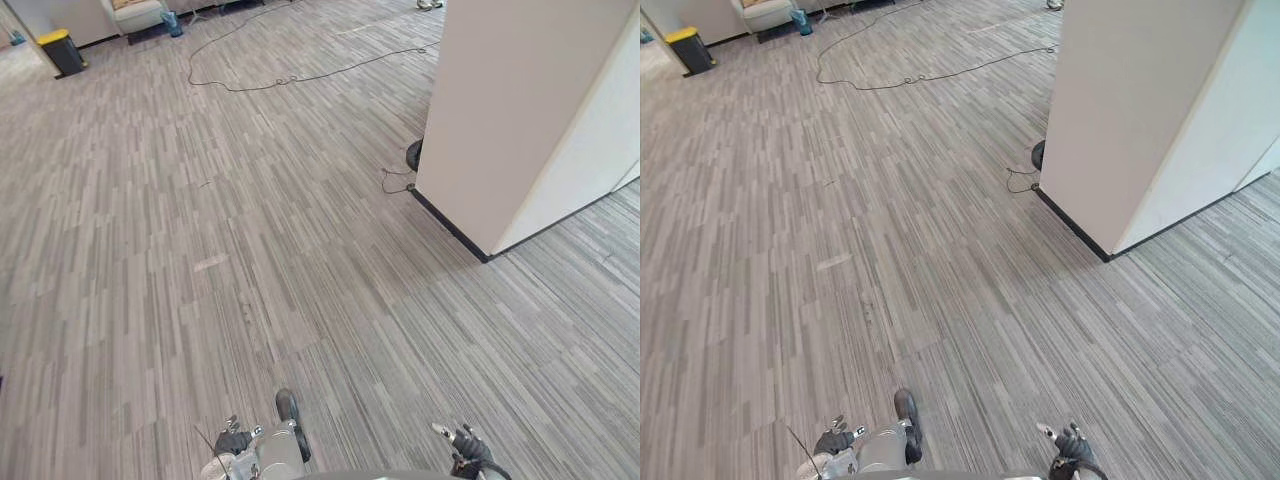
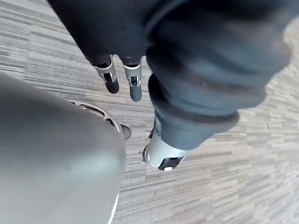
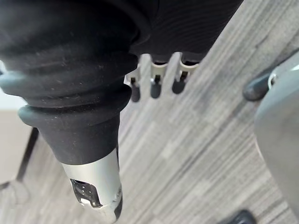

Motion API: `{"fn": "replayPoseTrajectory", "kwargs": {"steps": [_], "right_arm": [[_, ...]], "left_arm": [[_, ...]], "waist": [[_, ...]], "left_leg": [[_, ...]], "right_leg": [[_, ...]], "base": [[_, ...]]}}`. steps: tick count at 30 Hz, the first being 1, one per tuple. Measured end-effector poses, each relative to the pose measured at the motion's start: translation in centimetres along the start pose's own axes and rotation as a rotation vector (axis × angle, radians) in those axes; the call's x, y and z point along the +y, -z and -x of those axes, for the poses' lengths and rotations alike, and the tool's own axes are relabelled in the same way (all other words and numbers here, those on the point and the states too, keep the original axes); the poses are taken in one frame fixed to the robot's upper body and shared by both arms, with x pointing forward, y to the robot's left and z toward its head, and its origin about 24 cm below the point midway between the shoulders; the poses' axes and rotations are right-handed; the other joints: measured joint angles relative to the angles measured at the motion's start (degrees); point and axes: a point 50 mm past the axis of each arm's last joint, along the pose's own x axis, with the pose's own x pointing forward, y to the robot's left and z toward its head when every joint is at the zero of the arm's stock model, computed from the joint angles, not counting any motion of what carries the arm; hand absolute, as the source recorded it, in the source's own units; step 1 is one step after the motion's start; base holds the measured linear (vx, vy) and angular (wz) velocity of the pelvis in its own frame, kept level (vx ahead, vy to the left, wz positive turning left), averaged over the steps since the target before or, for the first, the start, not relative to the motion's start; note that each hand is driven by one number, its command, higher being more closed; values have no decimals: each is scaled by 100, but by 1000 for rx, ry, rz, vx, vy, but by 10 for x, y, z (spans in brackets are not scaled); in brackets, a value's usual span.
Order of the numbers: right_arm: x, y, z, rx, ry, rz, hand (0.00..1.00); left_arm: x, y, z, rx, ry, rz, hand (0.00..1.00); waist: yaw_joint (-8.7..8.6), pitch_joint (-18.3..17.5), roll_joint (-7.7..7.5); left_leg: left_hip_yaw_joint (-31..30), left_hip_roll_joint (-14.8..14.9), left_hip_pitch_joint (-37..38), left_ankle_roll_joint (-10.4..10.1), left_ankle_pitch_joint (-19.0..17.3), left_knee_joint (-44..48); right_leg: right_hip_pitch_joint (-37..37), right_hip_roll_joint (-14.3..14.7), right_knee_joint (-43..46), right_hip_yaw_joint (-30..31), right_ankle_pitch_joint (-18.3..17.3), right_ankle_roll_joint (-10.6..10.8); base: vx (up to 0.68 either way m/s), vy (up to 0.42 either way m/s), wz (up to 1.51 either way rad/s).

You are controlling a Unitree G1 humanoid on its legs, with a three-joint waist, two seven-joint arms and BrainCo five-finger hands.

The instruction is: Organize washtable

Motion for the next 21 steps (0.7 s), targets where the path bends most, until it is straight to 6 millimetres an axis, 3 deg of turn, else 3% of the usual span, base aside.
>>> {"fn": "replayPoseTrajectory", "kwargs": {"steps": [1, 2, 3, 4, 5, 6, 7, 8, 9, 10, 11, 13, 15, 16, 17, 18, 19, 20, 21], "right_arm": [[4, 10, 2, 34, -12, 13, 0], [5, 14, 2, 49, -16, 21, 0], [7, 21, 4, 74, -18, 24, 0], [5, 26, 5, 92, -12, 23, 0], [0, 31, 7, 108, 1, 24, 0], [0, 30, 7, 106, 1, 22, 0], [-2, 26, 6, 93, -5, 28, 0], [-3, 22, 5, 83, -10, 25, 0], [-2, 20, 4, 73, -11, 22, 0], [-2, 18, 4, 61, -11, 23, 0], [-2, 15, 3, 47, -12, 22, 0], [-5, 14, 4, 43, -2, 19, 0], [-8, 12, 4, 33, 5, 20, 0], [-9, 14, 5, 43, 10, 14, 0], [-9, 16, 5, 53, 10, 9, 0], [-13, 20, 7, 68, 26, -5, 0], [-15, 17, 6, 52, 31, -10, 0], [-14, 15, 6, 47, 30, -16, 0], [-14, 14, 5, 44, 31, -22, 0]], "left_arm": [[5, 0, 0, 2, -4, -36, 0], [9, 0, 0, 8, -14, -46, 0], [13, -3, -1, 9, -24, -78, 0], [14, -3, -2, 13, -24, -95, 0], [12, -1, -2, 35, -11, -130, 0], [12, 0, -2, 42, -9, -136, 0], [8, -1, -3, 50, 4, -159, 0], [5, 3, -3, 66, 19, -192, 0], [4, 5, -2, 73, 30, -222, 0], [0, 6, -3, 82, 52, -275, 0], [-7, 4, -4, 75, 79, -315, 0], [-23, -4, -7, 50, 122, -342, 0], [-41, -16, -9, 9, 166, -352, 0], [-50, -22, -10, -14, 186, -356, 0], [-53, -24, -10, -20, 191, -359, 0], [-59, -20, -9, -12, 205, -354, 0], [-64, -12, -6, 3, 219, -356, 0], [-64, -13, -6, 3, 218, -351, 0], [-64, -10, -5, 11, 209, -323, 0]], "waist": [[-2, -202, -198], [-19, -285, -337], [-46, -311, -552], [-45, -304, -632], [-66, -298, -582], [-70, -269, -500], [-83, -188, -451], [-137, -141, -386], [-180, -136, -353], [-306, -116, -300], [-362, -76, -277], [-389, 3, -222], [-497, 126, -58], [-531, 212, -121], [-508, 242, -156], [-563, 277, -146], [-548, 243, 67], [-547, 271, 50], [-541, 303, 59]], "left_leg": [[-66, -281, 2, 21, 5, 164], [-128, -519, 74, 297, -2, 311], [6, -780, 294, 533, -264, 465], [94, -915, 501, 645, -486, 549], [204, -1019, 931, 761, -800, 460], [224, -1017, 1031, 792, -843, 392], [296, -1049, 1463, 858, -991, 158], [352, -1078, 1907, 874, -1049, -165], [368, -1087, 2111, 878, -1053, -335], [381, -1084, 2482, 878, -1052, -656], [392, -1074, 2757, 879, -1052, -853], [386, -1018, 3004, 1007, -1135, -914], [279, -855, 3171, 892, -1457, -931], [224, -902, 3334, 683, -1628, -1059], [203, -930, 3432, 596, -1726, -1112], [95, -883, 3642, 697, -1952, -1146], [87, -851, 3661, 818, -1943, -1024], [68, -867, 3635, 701, -1841, -840], [29, -803, 3536, 426, -1673, -295]], "right_leg": [[-254, -245, 525, 143, 143, 66], [-490, -436, 1112, 233, 301, 170], [-690, -615, 1929, 280, 663, 272], [-886, -691, 2586, 333, 1185, 409], [-1319, -727, 3469, 323, 2731, 750], [-1412, -725, 3641, 320, 2897, 853], [-1859, -729, 4509, 224, 2752, 913], [-2409, -713, 5261, -61, 2095, 650], [-2646, -697, 5481, -289, 1806, 502], [-3075, -617, 5621, -720, 1277, 220], [-3464, -471, 5376, -1011, 896, 149], [-3925, -211, 4389, -1290, 648, 55], [-4226, -55, 2793, -1515, 819, 71], [-4296, -131, 1454, -1481, 1338, 89], [-4295, -181, 1029, -1449, 1816, 54], [-4290, -133, 1252, -1490, 2326, 46], [-4556, -101, 1909, -1506, 1749, 25], [-4628, -133, 2177, -1466, 1562, -59], [-4584, -129, 2465, -1470, 1258, -132]], "base": [[512, 349, -33], [800, 526, -24], [689, 422, -6], [941, 519, -3], [526, 260, -8], [601, 301, -32], [390, 206, -44], [552, 280, -45], [511, 231, -27], [498, 166, -7], [414, 97, -4], [379, -16, 16], [401, -102, 49], [343, -115, 40], [458, -173, 30], [461, -164, 3], [573, -189, -3], [551, -224, -18], [461, -234, -9]]}}
